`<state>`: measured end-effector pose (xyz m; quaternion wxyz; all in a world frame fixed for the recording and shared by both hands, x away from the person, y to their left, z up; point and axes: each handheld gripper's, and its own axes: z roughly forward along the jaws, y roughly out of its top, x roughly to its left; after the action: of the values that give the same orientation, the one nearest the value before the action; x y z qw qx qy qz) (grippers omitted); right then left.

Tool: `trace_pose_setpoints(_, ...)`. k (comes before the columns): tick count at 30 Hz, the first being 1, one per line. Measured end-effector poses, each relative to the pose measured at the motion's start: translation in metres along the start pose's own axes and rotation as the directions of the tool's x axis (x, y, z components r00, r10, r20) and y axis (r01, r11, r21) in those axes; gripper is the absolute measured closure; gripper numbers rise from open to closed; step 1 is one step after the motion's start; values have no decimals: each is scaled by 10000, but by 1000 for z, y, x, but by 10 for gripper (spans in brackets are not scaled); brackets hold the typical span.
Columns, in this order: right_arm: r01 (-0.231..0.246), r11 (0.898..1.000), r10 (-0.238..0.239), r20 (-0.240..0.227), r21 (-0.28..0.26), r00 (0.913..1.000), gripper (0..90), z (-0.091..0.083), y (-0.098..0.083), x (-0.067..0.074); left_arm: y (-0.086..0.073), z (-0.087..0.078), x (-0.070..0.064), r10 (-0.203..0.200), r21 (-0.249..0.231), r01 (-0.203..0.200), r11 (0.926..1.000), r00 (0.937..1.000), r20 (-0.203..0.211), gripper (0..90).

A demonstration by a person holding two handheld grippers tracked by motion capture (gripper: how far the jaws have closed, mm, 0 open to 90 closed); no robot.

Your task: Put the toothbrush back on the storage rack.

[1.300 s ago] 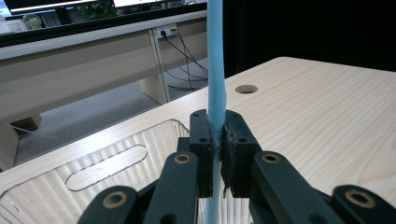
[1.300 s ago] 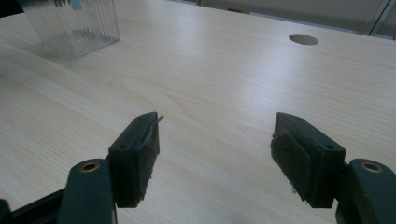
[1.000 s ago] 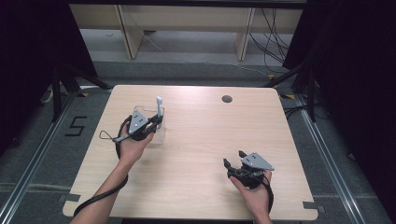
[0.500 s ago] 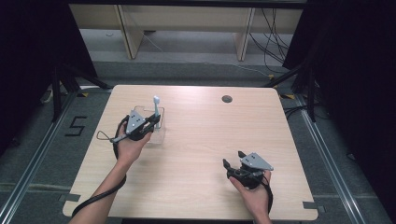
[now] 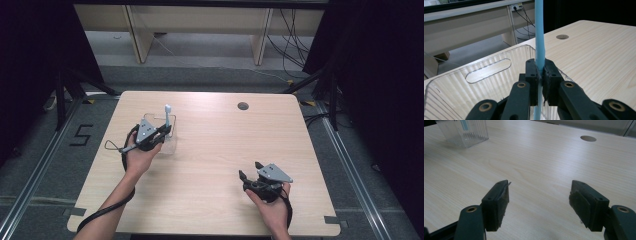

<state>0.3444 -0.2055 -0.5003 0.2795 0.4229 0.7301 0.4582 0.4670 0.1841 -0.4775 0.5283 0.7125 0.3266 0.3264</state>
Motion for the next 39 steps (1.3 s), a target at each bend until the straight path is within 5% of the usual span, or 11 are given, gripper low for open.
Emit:
trace_pose_setpoints(11,-99,9999,99,-23,89,9999,329,-1,0,0,-7,2,2,-64,243,65,9997,10000,-31,829)
trace_pose_setpoints(13,-89,9999,90,-22,85,10000,329,-1,0,0,-9,2,1,-385,459,390,9982,9992,-113,829)
trace_pose_setpoints(39,11,10000,-11,28,62,10000,329,-2,1,0,-16,5,4,-435,798,444,9958,9990,-124,820)
